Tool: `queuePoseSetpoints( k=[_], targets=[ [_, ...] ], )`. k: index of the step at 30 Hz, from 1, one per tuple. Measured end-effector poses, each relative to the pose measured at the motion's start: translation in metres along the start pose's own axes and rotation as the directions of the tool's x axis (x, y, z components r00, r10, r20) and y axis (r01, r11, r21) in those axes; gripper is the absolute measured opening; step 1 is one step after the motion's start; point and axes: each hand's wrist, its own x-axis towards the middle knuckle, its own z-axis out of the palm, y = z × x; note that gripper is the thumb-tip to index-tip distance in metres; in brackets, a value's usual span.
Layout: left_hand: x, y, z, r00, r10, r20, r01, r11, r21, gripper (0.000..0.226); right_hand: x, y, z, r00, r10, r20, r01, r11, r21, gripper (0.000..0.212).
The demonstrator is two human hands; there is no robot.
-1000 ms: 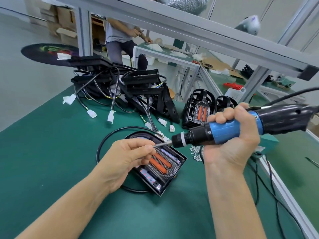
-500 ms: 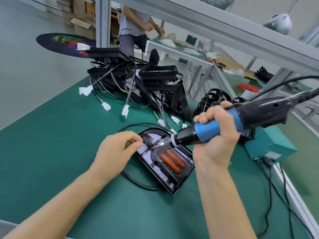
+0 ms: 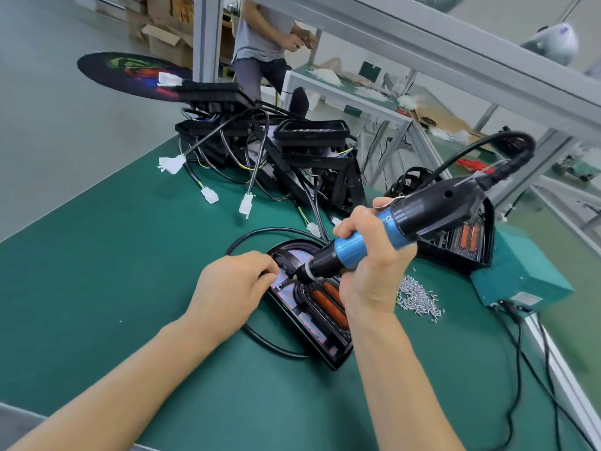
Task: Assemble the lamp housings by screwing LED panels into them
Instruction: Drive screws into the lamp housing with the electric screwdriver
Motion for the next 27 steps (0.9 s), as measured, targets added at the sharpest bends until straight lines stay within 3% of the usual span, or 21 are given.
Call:
queuePoseSetpoints(
  k=[11, 19, 24, 27],
  targets=[
    [0.002, -0.001, 0.001, 1.0, 0.008, 0.023, -0.008, 1.0, -0.016, 0.008, -0.001, -0.001, 0.002, 0.995, 0.012, 0.098, -0.007, 0.999, -0.047, 0.029],
    [0.002, 0.003, -0.002, 1.0, 0.006, 0.023, -0.007, 1.0, 0.016, 0.012, 0.0, -0.029, -0.009, 0.996, -0.082, 0.024, 0.083, 0.994, -0.076, 0.022],
    [0.005, 0.01, -0.003, 1.0, -0.01, 0.007, 0.009, 1.0, 0.027, 0.017, 0.01, -0.072, -0.048, 0.954, -0.3, 0.017, 0.293, 0.915, -0.278, 0.022],
    [0.009, 0.018, -0.001, 1.0, 0.018, -0.002, -0.018, 0.998, 0.065, 0.017, 0.02, -0.092, -0.087, 0.951, -0.296, -0.093, 0.21, 0.835, -0.508, 0.024]
  ],
)
